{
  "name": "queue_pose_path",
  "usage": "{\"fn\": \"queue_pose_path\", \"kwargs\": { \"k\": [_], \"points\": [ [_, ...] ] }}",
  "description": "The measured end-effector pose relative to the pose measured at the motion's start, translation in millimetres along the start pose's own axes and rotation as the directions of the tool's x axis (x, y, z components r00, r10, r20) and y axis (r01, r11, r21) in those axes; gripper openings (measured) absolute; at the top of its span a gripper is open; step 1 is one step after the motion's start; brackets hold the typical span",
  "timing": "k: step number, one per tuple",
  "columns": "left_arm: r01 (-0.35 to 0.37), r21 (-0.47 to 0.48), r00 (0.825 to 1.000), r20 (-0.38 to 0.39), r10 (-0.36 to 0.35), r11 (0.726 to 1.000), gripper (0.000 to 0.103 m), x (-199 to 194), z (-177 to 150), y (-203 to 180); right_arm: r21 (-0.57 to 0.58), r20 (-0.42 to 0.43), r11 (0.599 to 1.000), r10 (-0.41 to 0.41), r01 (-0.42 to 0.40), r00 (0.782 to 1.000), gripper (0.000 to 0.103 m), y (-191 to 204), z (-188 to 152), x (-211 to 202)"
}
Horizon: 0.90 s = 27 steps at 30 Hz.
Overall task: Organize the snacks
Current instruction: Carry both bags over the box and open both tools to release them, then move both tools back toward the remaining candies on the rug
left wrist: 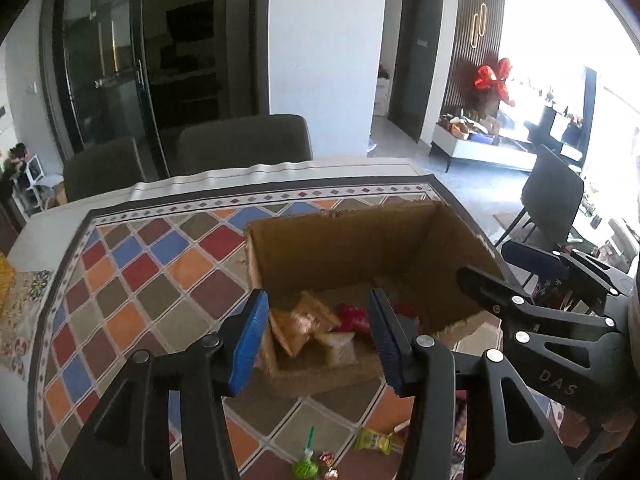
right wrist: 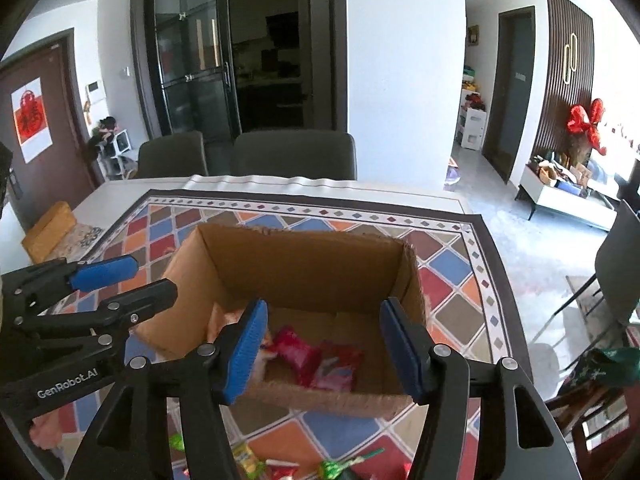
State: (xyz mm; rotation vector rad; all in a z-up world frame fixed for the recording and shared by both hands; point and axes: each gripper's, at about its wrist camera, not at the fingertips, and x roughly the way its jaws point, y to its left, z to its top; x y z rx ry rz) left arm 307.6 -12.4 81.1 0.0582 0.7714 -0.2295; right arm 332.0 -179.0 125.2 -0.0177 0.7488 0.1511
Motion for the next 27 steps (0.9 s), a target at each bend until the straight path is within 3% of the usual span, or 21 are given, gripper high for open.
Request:
{"fn": "queue_pose_path", "kwargs": {
  "k": [4, 13, 27],
  "points": [
    [-0.024, 0.007, 1.000, 0.017, 0.024, 1.000, 0.051, -15, -11, 0, 0.012, -0.003, 0.999, 0.030, -0.030, 1.000, 0.060, 4, -11, -11],
    [0.017, -0.017, 0.999, 0.037, -0.016, 1.000, 0.050, -46, -53, 0, 0.022, 0.002, 0.997, 0.077, -0.077, 0.997, 0.060, 15, -41, -37],
    [0.029, -0.024, 1.000, 0.004, -0.029, 0.999, 0.050, -53, -112, -8, 0.019, -0.015, 0.996, 0.084, -0.083, 0.996, 0.060, 22, -98, -55]
  ]
}}
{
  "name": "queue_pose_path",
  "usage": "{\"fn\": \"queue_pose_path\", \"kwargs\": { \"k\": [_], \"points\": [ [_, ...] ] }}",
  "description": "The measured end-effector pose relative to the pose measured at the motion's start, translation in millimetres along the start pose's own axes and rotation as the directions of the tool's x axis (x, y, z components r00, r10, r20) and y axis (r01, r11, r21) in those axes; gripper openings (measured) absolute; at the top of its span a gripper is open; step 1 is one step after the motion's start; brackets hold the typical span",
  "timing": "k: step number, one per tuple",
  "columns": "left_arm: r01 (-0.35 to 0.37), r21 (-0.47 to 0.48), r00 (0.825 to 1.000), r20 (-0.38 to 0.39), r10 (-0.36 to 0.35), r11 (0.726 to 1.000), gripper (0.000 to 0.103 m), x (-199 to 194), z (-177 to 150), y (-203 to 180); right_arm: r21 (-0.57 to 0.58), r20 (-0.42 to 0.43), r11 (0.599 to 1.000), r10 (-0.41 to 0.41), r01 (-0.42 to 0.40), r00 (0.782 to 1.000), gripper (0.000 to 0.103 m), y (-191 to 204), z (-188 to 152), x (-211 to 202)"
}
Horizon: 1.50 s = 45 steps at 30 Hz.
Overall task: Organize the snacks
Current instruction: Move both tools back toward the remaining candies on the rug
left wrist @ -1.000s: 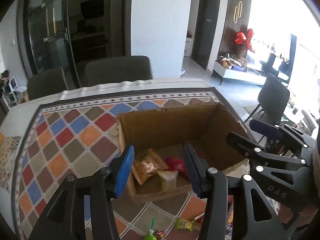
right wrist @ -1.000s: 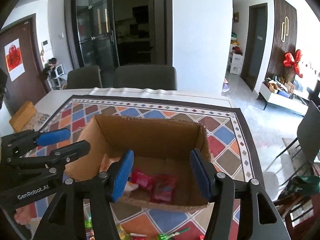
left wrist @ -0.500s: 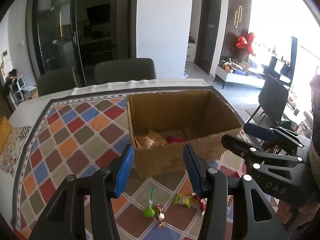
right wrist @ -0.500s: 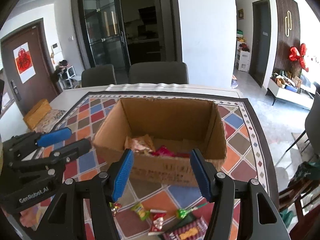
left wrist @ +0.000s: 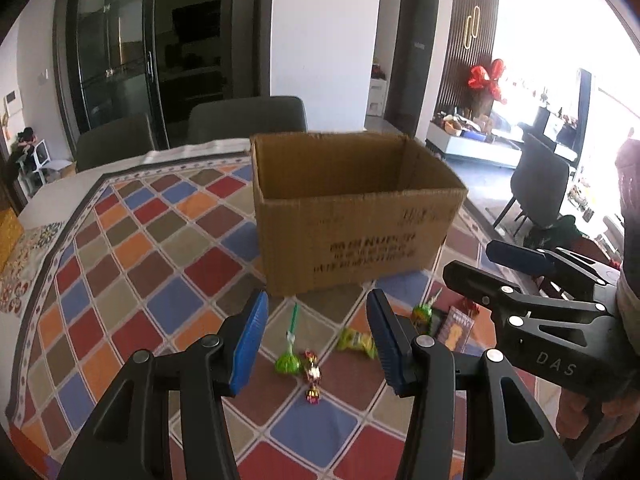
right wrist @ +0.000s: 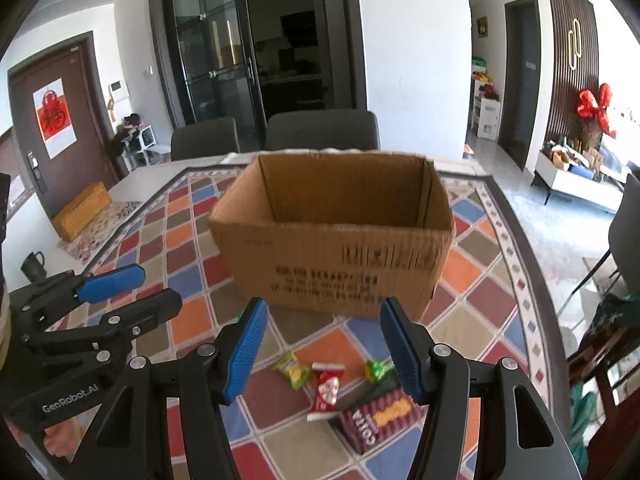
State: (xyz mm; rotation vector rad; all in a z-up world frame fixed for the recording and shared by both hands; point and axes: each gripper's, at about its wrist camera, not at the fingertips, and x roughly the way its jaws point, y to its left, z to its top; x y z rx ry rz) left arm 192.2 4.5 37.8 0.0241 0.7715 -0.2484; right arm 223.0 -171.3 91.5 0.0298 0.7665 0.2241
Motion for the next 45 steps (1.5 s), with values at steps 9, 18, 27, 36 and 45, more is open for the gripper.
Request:
{"fn": "queue_pose_path", "kwargs": {
  "k": [9, 18, 27, 36, 45],
  "points": [
    [0.041, -0.046, 0.995, -0.090, -0.045, 0.998, 0.050, 17, -36, 1, 0.029, -0.100, 0.999, 0.021, -0.018, 0.995, 0.060, -3, -38, 18],
    [0.063, -0.094, 0.980, -0.180, -0.079, 0.994, 0.050, 40, -64, 3, 0.029, -0.176, 0.999, 0.039, -0.034, 0.984, 0.060, -1, -61, 37],
    [0.090, -0.126, 0.962, -0.244, -0.118, 0.988, 0.037, 64, -77, 9, 0.030, -0.233, 0.999, 0.050, -0.045, 0.971, 0.054, 1, -74, 59],
    [0.099, -0.141, 0.947, -0.292, -0.137, 0.985, 0.028, 87, -83, 12, 0.030, -0.276, 0.998, 0.057, -0.051, 0.959, 0.046, -1, -79, 77],
    [0.067, -0.116, 0.946, -0.308, -0.100, 0.991, 0.028, 101, -77, 13, 0.024, -0.297, 0.998, 0.058, -0.054, 0.953, 0.039, -2, -77, 91]
  ]
}}
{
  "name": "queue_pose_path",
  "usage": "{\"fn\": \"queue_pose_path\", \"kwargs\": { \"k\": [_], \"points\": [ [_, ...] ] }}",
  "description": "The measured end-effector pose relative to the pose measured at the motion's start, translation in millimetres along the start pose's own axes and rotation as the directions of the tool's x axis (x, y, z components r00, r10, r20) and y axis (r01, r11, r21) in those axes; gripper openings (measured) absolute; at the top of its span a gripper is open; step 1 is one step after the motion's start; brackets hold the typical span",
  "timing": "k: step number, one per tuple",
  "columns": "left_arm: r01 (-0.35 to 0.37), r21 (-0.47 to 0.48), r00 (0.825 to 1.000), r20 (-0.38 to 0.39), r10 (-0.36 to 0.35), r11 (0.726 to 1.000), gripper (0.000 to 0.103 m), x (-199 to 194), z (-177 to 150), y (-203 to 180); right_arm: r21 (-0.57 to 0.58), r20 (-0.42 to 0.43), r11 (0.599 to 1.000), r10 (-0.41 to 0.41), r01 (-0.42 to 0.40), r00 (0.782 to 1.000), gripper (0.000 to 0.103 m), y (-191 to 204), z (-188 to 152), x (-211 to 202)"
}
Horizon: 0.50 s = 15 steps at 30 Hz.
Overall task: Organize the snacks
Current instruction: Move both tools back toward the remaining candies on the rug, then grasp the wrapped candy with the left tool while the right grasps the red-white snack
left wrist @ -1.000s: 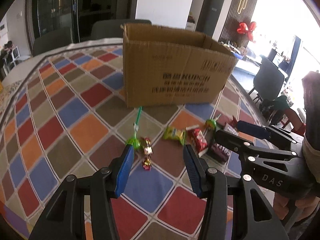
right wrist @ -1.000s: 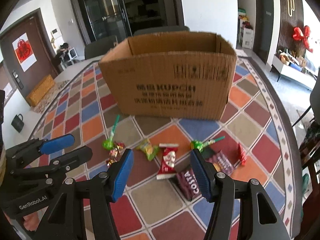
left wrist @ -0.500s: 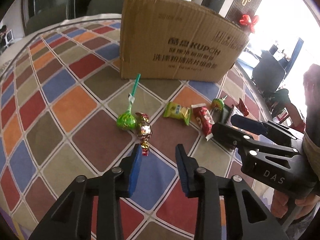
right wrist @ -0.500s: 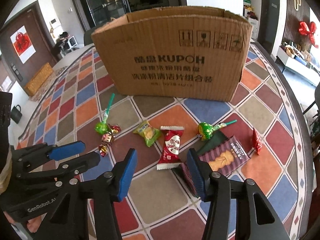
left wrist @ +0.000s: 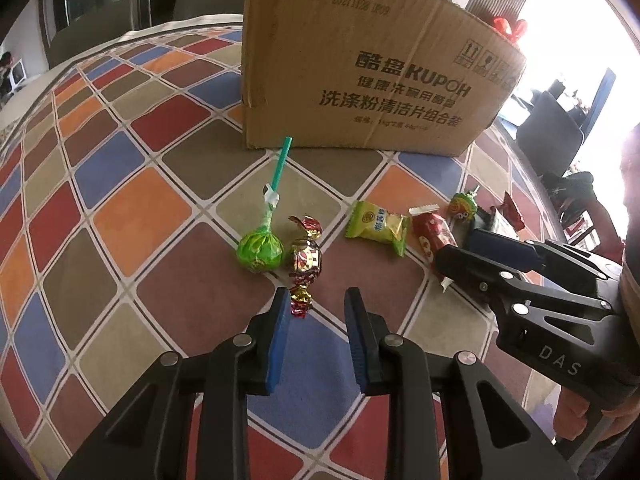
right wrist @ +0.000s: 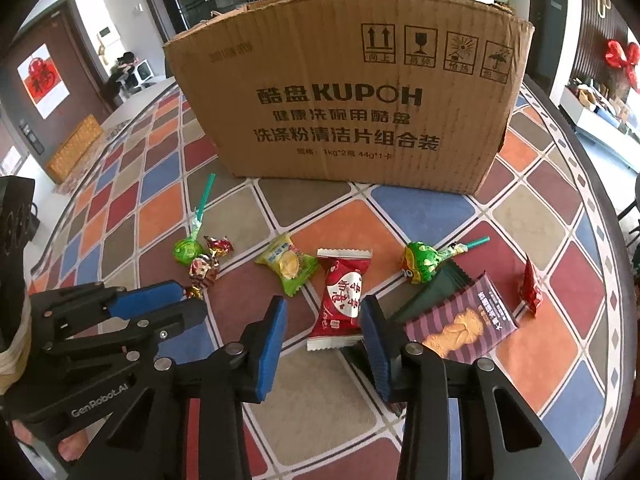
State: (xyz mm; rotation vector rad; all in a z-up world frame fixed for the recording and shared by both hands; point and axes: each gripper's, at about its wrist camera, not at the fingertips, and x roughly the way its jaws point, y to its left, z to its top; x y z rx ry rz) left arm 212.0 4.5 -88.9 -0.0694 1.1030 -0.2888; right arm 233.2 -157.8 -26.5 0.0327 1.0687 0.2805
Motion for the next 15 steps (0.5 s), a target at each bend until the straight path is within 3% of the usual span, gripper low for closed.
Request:
{"fn": "queue_pose_path", "kwargs": {
  "k": [15],
  "points": [
    [-0.028, 0.059, 0.999, 0.034, 0.026, 0.998, 0.028, -1, 14, -6, 0.013, -0.017, 1.000, 0.008, -0.008, 1.000, 0.037, -4, 3, 10]
  ]
}}
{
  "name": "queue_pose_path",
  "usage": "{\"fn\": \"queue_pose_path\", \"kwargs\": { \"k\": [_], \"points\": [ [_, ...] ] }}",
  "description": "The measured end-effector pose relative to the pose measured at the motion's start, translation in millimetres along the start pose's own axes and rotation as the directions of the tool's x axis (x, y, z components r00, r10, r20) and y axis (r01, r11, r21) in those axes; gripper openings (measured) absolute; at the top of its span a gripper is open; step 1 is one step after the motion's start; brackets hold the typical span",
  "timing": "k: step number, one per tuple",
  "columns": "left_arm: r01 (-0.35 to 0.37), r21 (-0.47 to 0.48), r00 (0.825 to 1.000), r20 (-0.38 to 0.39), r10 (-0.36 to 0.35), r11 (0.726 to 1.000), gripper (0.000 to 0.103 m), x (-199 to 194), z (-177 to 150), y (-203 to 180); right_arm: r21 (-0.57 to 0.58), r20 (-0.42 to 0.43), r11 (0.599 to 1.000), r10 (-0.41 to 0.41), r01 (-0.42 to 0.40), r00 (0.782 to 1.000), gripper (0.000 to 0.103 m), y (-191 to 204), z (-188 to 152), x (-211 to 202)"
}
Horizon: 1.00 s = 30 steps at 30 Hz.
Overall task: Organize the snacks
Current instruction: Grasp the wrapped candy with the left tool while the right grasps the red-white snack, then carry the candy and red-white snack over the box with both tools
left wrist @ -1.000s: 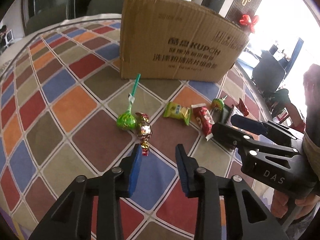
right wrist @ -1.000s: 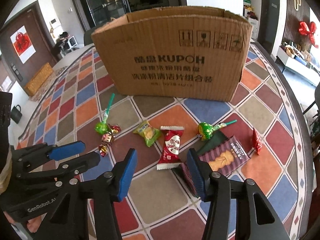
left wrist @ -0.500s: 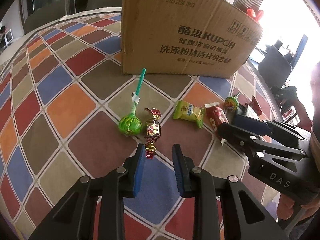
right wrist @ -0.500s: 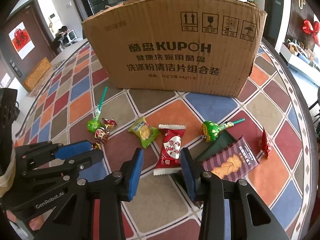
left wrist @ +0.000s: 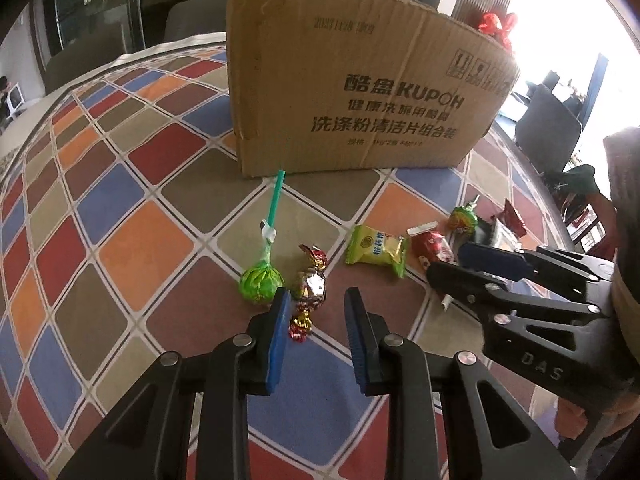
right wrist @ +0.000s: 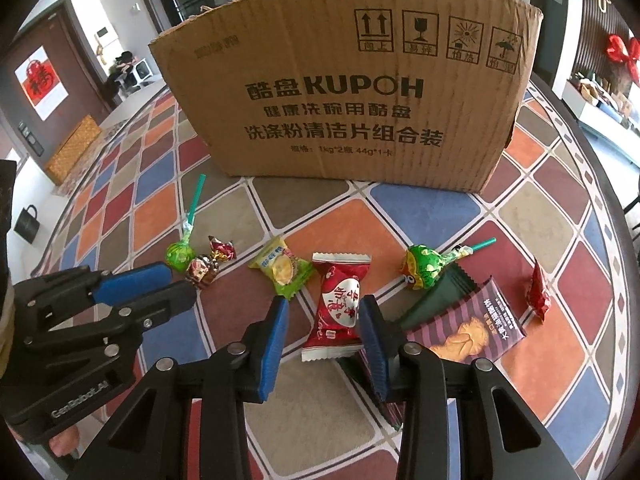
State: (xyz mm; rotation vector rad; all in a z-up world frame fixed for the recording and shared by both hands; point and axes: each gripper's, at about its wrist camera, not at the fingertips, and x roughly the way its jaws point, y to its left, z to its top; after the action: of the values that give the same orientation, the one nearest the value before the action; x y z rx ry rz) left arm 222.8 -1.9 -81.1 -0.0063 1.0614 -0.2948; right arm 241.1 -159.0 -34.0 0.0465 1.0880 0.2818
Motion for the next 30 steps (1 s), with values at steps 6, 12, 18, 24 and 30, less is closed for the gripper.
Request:
{"fn": "queue_pose_path", "kwargs": {
  "k": [6, 12, 18, 24, 30],
  "points": [
    [-0.024, 0.029, 1.000, -0.009, 0.024, 0.999, 0.028, 11, 6, -3, 0.002, -0.007, 1.000, 0.002, -0.002, 1.000, 0.035, 0, 1, 4],
    [-0.035, 0.040, 0.999, -0.031, 0.036, 0.999, 0.023, 24, 5, -5, 0.005, -0.010, 1.000, -0.001, 0.001, 1.000, 0.030, 0, 5, 8],
    [-0.025, 0.021, 0.999, -0.031, 0.026, 0.999, 0.019, 25, 5, -3, 0.006, -0.019, 1.000, -0.008, 0.008, 1.000, 0.023, -2, 7, 15],
    [-0.020, 0.005, 1.000, -0.011, 0.020, 1.000, 0.018, 16, 5, -2, 0.013, -0.011, 1.000, -0.001, 0.001, 1.000, 0.022, -2, 4, 14],
    [-0.003, -0.002, 0.999, 0.033, 0.003, 1.000, 0.018, -6, 5, -5, 0.022, 0.022, 1.000, 0.007, -0.007, 1.000, 0.022, 0, 1, -2]
  ]
}}
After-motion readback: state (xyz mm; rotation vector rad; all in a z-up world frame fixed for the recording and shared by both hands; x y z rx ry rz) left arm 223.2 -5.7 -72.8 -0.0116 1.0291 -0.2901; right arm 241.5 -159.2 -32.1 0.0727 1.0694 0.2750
